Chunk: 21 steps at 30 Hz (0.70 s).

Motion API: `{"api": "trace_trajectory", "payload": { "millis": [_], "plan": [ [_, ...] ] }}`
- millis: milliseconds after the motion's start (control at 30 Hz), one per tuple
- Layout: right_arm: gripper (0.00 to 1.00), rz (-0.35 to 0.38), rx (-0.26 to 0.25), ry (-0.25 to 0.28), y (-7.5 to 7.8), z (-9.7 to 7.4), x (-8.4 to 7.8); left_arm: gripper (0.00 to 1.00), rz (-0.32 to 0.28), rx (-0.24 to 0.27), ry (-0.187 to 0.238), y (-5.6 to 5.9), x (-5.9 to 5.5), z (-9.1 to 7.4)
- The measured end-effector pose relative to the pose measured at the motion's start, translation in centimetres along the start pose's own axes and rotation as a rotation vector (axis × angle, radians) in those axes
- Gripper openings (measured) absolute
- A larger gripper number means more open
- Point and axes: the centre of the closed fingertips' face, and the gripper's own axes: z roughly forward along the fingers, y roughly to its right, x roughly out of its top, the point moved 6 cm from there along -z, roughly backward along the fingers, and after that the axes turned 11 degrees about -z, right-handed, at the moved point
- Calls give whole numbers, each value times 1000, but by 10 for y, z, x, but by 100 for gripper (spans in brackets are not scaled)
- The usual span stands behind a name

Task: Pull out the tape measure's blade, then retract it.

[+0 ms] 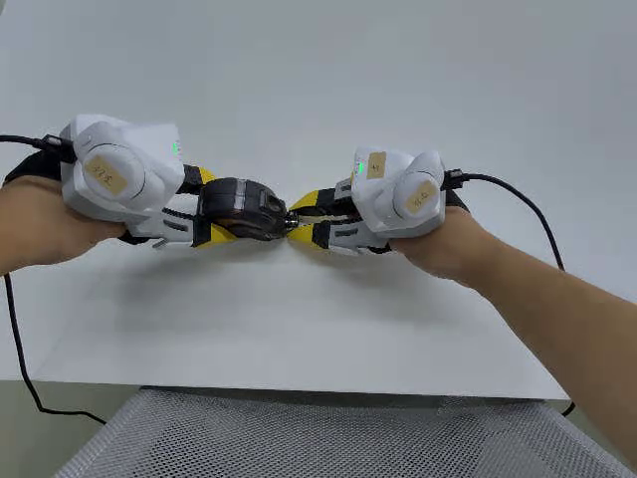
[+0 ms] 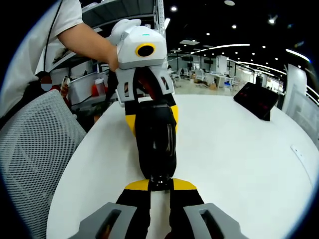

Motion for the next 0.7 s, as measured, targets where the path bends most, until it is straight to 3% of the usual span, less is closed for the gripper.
{"api": "trace_trajectory", "payload": {
  "millis": [700],
  "plan": [
    [9, -17, -4, -4, -1, -8, 1, 27, 6, -4, -10, -2, 1, 0]
  ]
}}
